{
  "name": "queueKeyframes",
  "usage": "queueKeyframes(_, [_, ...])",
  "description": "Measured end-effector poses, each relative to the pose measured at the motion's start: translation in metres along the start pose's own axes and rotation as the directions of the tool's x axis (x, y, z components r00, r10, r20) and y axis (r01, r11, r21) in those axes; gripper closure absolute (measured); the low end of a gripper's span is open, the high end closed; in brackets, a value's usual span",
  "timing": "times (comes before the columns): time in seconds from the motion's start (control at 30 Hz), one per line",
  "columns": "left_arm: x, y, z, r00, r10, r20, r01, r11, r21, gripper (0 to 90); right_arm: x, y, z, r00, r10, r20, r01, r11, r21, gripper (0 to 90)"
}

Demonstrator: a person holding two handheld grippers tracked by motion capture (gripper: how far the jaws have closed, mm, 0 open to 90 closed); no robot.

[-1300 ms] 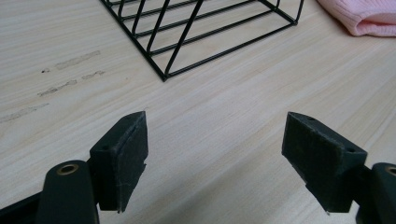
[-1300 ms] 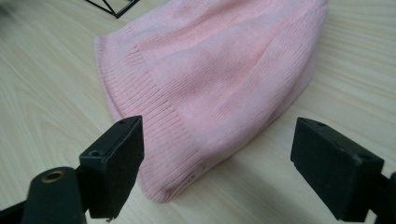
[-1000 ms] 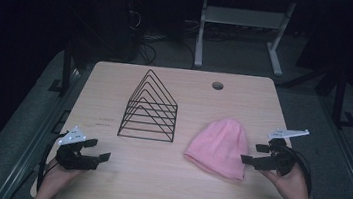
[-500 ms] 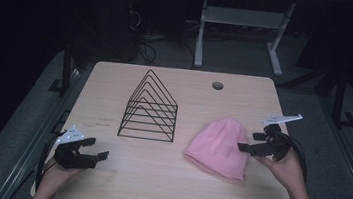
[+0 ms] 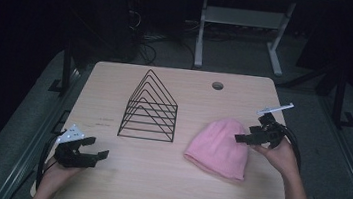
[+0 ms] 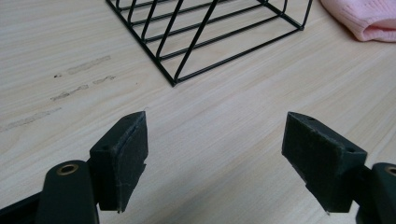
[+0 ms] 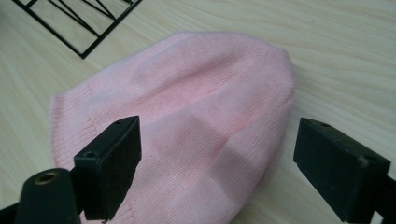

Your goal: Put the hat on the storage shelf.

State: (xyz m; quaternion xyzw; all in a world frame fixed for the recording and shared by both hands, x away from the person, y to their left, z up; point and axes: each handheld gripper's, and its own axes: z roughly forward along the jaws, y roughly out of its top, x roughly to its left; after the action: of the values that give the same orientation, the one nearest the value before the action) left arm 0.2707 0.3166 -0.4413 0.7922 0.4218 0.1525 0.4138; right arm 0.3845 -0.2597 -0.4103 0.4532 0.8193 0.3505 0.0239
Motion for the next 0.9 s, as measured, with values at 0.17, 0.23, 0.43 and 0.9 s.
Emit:
queueKeyframes(0.17, [0.001, 0.001, 0.001, 1.0000, 0.003, 0.001, -0.003, 1.0000, -0.002, 22.5, -0.008, 0.005, 0.009, 0.9998, 0.020, 0.001, -0.020, 1.000, 0.009, 15.3])
queueKeyframes(0.23, [0.001, 0.001, 0.001, 1.0000, 0.002, 0.000, -0.002, 1.0000, 0.001, 22.5, -0.011, 0.008, 0.013, 0.9997, 0.023, 0.002, -0.023, 1.000, 0.018, 15.9])
queueKeyframes(0.43, [0.001, 0.001, 0.002, 1.0000, 0.007, 0.001, -0.007, 1.0000, 0.000, 22.5, -0.017, 0.010, 0.023, 0.9989, 0.047, -0.002, -0.047, 0.999, 0.026, 19.8])
queueKeyframes(0.9, [0.000, 0.001, 0.002, 0.9999, 0.011, 0.001, -0.011, 0.9999, 0.003, 22.5, -0.033, 0.006, 0.039, 0.9917, 0.128, -0.011, -0.127, 0.990, 0.062, 35.9])
